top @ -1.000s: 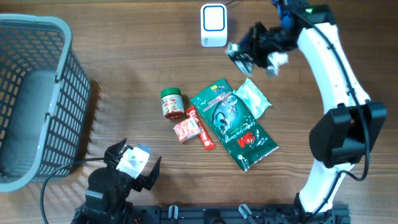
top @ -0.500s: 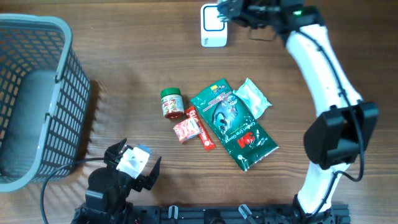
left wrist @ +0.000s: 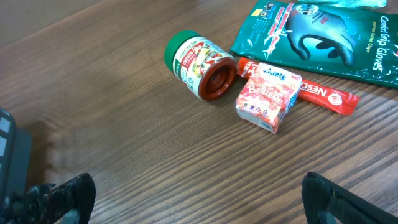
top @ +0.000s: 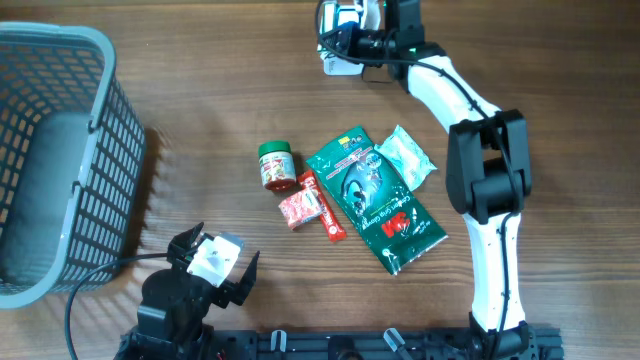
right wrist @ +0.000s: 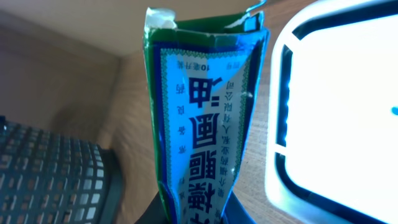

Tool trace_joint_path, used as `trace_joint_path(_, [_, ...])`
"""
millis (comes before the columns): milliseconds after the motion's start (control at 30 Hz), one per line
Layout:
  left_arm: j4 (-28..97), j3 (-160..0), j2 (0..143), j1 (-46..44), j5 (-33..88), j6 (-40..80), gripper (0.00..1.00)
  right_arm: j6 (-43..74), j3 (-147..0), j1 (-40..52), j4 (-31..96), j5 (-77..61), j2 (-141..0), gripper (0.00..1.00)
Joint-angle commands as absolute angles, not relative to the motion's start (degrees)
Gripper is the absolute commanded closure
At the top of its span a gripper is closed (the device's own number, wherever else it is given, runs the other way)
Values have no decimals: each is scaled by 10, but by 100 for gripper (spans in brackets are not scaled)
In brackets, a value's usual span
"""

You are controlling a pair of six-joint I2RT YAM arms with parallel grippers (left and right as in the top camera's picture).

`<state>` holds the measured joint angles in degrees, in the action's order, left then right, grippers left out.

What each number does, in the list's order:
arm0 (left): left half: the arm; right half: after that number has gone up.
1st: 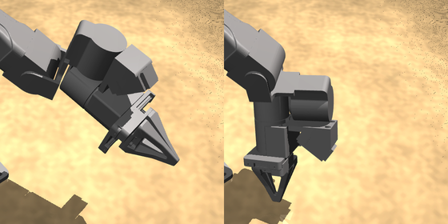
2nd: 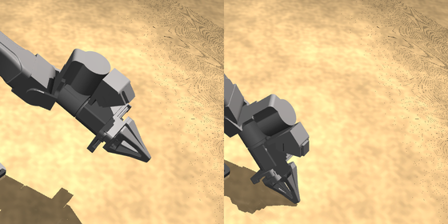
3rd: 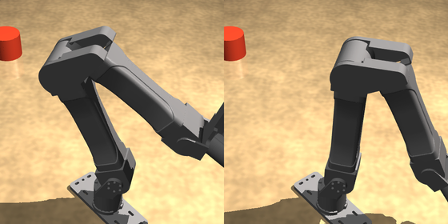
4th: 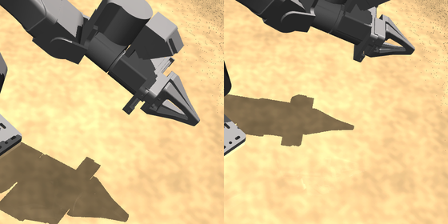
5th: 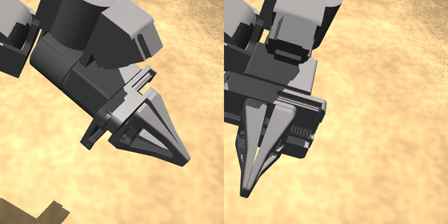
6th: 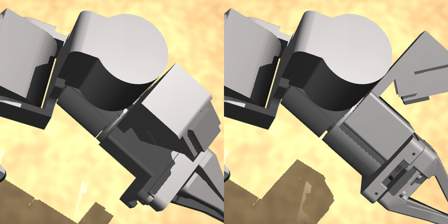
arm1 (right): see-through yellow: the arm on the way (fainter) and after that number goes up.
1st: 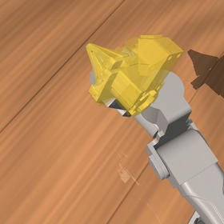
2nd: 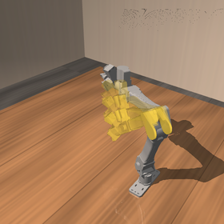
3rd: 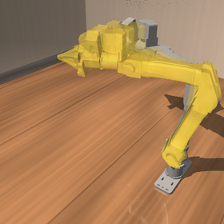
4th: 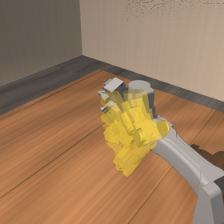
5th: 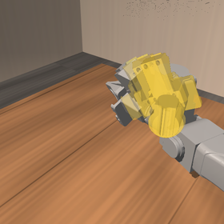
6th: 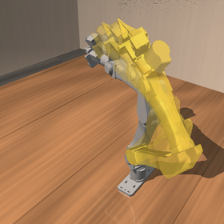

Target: Scan the item barcode

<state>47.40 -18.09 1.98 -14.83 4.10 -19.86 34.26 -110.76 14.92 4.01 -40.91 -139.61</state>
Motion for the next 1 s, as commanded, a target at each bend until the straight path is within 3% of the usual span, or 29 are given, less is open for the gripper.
trace_joint_path(0, [472,-177,17,-145,39,-206,0,365,-1111,143,51,-390,-1394,96])
trace_joint_path(100, [472,-177,17,-145,40,-206,0,360,-1112,126,130,-363,-1393,96])
trace_joint_path(233, [472,-177,17,-145,40,-206,0,264,-1112,-2,289,-371,-1282,95])
trace_joint_path(300, [472,-177,17,-145,39,-206,0,255,-1112,-114,425,-272,-1200,95])
trace_joint_path(433, [472,-177,17,-145,39,-206,0,255,-1100,-255,569,98,-1186,95])
trace_joint_path(567, [472,-177,17,-145,40,-206,0,242,-1007,-331,536,141,-1210,59])
trace_joint_path(633, [472,-177,17,-145,40,-206,0,242,-991,-351,526,141,-1210,51])
trace_joint_path(667, [472,-177,17,-145,39,-206,0,241,-998,-360,534,138,-1208,0])
trace_joint_path(833, [472,-177,17,-145,40,-206,0,203,-1049,-345,624,-30,-1110,0])
trace_joint_path(967, [472,-177,17,-145,39,-206,0,210,-1049,-213,724,-79,-1024,0])
